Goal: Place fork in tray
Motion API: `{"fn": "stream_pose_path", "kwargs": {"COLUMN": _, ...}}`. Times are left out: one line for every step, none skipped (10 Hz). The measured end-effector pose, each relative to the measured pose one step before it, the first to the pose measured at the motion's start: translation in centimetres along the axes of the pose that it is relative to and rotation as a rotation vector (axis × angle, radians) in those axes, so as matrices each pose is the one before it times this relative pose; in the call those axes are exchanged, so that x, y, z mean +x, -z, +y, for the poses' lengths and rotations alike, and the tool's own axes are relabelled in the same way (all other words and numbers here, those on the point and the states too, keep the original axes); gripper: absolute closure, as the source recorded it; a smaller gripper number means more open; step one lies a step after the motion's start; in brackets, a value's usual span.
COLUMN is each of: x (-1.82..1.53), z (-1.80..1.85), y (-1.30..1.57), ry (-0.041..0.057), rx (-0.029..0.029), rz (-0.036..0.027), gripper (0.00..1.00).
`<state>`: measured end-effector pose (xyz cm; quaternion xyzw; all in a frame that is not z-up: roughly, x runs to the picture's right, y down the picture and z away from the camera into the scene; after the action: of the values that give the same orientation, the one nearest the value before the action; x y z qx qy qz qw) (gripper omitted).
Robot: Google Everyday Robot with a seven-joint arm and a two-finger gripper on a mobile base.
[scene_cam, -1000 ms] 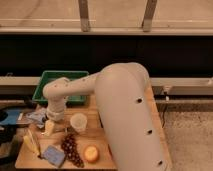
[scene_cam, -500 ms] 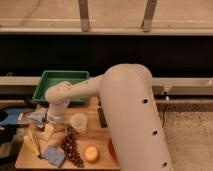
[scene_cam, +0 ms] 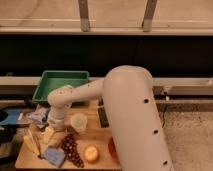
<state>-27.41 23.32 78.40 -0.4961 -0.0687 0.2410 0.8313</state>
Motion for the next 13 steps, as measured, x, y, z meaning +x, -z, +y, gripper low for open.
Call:
{"fn": "stream_pose_path", "kwargs": {"x": -0.036, "z": -0.017, "y": -0.267, "ry": 0.00143, "rx": -0.00699, "rz": -0.00327, "gripper": 0.2}}
{"fn": "stream_pose_path", "kwargs": {"x": -0.125, "z": -0.057, "y": -0.135, "ry": 0.00079, "rx": -0.00684, "rz": -0.00451, "gripper": 0.2}}
{"fn": "stream_pose_path", "kwargs": {"x": -0.131, "z": 0.179, "y": -0.23, "ry": 0.00154, "rx": -0.00917, "rz": -0.00146, "gripper": 0.2}}
{"fn": "stream_pose_path", "kwargs": {"x": 0.031, "z": -0.054, "y": 0.12, "ry": 0.00128, "rx": 0.00154, "rz": 0.00116, "gripper": 0.2}}
{"fn": "stream_pose_path", "kwargs": {"x": 0.025, "z": -0.13, "y": 0.186, "ry": 0.0033, "rx": 0.00426, "rz": -0.00006, "gripper": 0.2}}
{"fn": "stream_pose_path", "kwargs": {"x": 0.053, "z": -0.027, "y": 0.059, "ry": -0.00139, "rx": -0.00044, "rz": 0.00096, "gripper": 0.2}}
{"fn": "stream_pose_path", "kwargs": {"x": -0.004, "z": 0.051, "y": -0.012, "ry": -0.00002, "rx": -0.00106, "rz": 0.00125, "gripper": 0.2}}
{"fn": "stream_pose_path", "kwargs": {"x": -0.192, "z": 0.185, "y": -0.415, "ry": -0.00012, "rx": -0.00173, "rz": 0.01321, "gripper": 0.2}}
{"fn": "stream_pose_path", "kwargs": {"x": -0.226, "z": 0.376, "y": -0.265, "ry": 0.00281, "rx": -0.00378, "rz": 0.00389, "gripper": 0.2}}
{"fn": "stream_pose_path", "kwargs": {"x": 0.04, "z": -0.252, "y": 0.254, "ry": -0.0001, "rx": 0.00446, "rz": -0.00303, "gripper": 0.2}}
{"fn": "stream_pose_path", "kwargs": {"x": 0.015, "z": -0.22, "y": 0.226, "ry": 0.00436, "rx": 0.00447, "rz": -0.00217, "gripper": 0.24}}
{"fn": "stream_pose_path", "kwargs": {"x": 0.034, "z": 0.072, "y": 0.005, "ry": -0.00227, "rx": -0.00144, "rz": 0.00305, "gripper": 0.34}}
{"fn": "stream_pose_path", "kwargs": {"x": 0.038, "z": -0.042, "y": -0.014, "ry": -0.00469, "rx": 0.00049, "rz": 0.00104, "gripper": 0.44}}
